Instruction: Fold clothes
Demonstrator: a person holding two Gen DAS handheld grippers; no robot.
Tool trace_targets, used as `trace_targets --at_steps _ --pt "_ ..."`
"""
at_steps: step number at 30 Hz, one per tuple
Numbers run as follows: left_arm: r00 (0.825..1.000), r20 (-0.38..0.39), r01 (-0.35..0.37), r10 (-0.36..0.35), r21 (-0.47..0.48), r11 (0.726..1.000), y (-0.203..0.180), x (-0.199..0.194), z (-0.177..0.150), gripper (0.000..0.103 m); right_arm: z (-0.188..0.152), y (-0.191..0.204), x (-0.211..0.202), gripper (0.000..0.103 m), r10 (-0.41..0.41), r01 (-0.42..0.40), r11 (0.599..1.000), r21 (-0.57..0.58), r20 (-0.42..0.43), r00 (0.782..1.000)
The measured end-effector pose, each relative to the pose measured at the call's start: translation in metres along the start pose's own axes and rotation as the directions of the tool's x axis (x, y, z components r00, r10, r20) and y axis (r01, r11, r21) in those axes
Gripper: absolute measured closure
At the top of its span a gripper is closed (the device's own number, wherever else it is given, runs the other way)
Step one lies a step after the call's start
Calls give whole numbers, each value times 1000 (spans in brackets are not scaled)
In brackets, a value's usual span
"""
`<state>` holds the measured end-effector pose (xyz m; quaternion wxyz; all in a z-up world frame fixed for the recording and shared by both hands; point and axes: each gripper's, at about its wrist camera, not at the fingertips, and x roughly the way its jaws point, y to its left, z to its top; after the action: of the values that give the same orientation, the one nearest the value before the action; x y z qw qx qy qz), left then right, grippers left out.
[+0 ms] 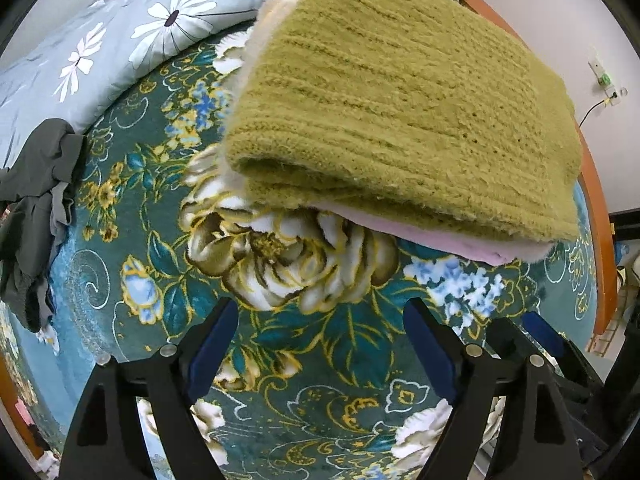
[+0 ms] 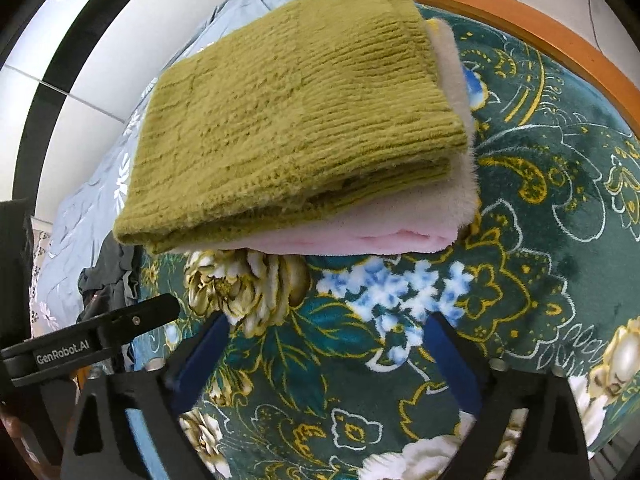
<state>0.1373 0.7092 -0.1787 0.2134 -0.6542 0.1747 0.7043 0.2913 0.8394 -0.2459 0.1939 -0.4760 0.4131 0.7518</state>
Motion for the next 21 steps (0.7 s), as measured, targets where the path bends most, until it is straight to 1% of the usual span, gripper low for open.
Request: trace_targets --at_steps 2,3,4,8,13,17,21 --pt "1000 19 -3 3 2 1000 0 -2 -1 16 0 -1 -1 0 -6 5 1000 7 11 1000" --pt "999 36 0 0 3 1000 0 -3 -1 15 0 -2 -1 0 -8 8 1000 11 16 1000" --pt "999 46 0 0 4 1000 1 -4 -1 10 0 -2 -1 0 -10 9 1000 15 17 1000" --pt "996 85 -23 23 0 1000 3 -8 -2 9 0 -2 -2 0 -12 11 1000 19 27 1000" --pt "996 86 -24 25 -9 1000 7 -6 -2 9 -1 2 -4 0 -13 13 1000 -2 34 999" --pt "998 65 10 -10 -4 1000 7 -5 -4 9 0 5 -7 0 -15 15 1000 -8 44 999" --pt "997 74 3 -4 13 1000 4 -6 -4 9 0 7 -8 0 -21 21 1000 -7 54 998"
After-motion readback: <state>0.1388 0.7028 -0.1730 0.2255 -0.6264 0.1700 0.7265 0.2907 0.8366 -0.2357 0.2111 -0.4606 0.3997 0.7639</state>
